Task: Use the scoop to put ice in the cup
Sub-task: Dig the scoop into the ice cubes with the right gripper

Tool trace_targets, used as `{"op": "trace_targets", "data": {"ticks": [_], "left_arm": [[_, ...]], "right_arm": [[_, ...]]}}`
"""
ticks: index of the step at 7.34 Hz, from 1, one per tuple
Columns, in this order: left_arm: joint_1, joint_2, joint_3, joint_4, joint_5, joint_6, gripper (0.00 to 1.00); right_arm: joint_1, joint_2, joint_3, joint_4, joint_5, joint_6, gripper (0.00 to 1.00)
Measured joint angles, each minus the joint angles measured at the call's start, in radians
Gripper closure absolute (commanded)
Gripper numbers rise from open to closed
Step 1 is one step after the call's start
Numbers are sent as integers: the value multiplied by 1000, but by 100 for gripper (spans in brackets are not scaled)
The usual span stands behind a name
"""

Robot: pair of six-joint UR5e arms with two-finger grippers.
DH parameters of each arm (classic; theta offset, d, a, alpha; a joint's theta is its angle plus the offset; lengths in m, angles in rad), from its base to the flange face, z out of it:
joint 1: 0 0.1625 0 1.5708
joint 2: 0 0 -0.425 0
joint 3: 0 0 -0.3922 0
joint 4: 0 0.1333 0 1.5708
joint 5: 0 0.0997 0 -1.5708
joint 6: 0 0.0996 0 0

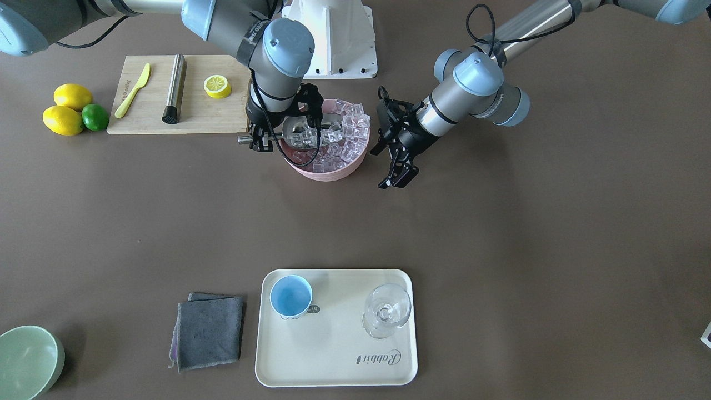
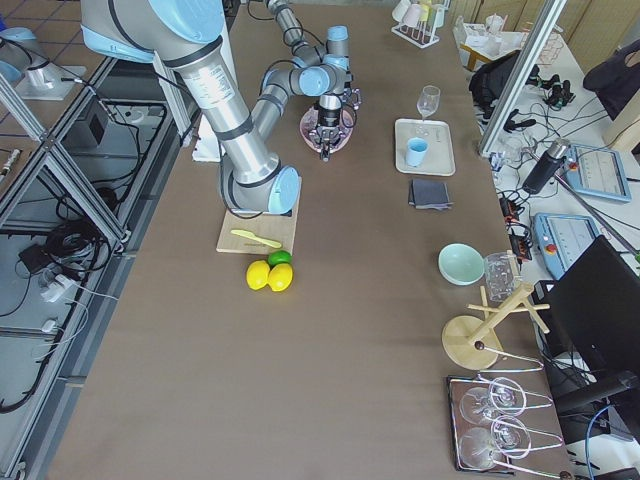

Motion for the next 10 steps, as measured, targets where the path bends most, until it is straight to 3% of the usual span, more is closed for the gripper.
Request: {"op": "trace_targets", "data": {"ticks": [3,7,10], "left_arm": [[0,2,0,0,0,1,2],[-2,11,-11,5,-6,1,2],[-9,56,-88,40,-9,1,2]], "right_arm": [[2,46,-1,-89,-4,-33,100],[7,50,0,-103,-5,-85,100],[50,47,6,-103,-2,-138,100]]}}
